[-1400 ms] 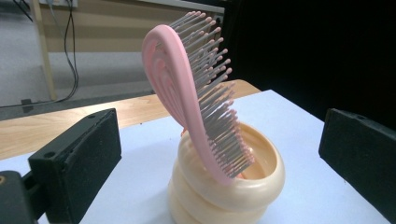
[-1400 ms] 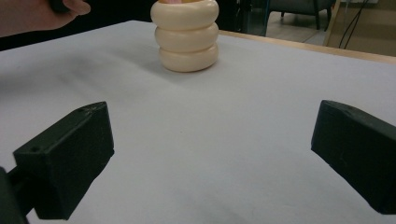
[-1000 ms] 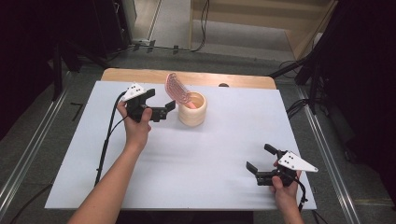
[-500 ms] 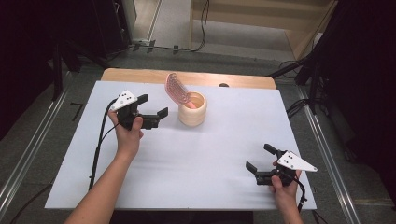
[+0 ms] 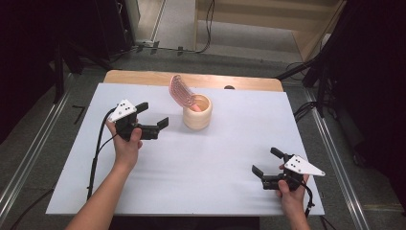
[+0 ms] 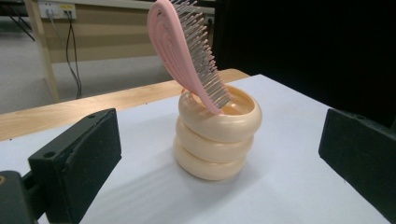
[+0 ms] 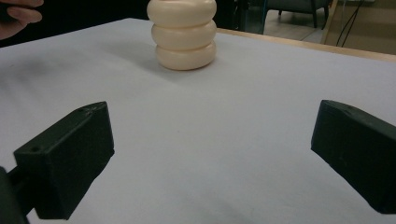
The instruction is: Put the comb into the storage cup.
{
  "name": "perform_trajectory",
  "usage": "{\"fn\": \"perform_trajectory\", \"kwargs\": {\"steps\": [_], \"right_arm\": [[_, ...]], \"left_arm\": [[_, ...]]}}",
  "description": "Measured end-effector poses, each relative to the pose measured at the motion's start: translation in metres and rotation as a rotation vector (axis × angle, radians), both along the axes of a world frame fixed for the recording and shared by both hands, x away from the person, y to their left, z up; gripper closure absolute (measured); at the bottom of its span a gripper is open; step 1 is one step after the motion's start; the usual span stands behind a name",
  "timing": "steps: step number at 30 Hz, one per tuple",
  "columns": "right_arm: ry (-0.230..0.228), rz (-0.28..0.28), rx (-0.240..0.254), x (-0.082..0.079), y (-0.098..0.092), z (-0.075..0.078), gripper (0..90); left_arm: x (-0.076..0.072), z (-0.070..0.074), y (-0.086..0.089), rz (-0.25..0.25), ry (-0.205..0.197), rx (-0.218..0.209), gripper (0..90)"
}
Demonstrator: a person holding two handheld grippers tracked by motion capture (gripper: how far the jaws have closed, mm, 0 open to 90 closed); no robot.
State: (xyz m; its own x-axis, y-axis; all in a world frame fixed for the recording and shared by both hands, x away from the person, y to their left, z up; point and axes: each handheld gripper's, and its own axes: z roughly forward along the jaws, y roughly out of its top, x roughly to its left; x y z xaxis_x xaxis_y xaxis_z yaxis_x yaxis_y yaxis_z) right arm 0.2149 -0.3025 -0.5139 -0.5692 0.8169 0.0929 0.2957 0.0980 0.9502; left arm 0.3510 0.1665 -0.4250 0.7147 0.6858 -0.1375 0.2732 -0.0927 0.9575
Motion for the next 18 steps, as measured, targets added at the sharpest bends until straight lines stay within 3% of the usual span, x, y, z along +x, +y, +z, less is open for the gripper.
{"fn": "perform_trajectory", "kwargs": {"steps": [18], "right_arm": [[0.004,-0.002,-0.002,0.0,0.0,0.0,0.0]], "left_arm": [[-0.024,-0.005,0.011,-0.017,-0.028,0.025,0.0]]}}
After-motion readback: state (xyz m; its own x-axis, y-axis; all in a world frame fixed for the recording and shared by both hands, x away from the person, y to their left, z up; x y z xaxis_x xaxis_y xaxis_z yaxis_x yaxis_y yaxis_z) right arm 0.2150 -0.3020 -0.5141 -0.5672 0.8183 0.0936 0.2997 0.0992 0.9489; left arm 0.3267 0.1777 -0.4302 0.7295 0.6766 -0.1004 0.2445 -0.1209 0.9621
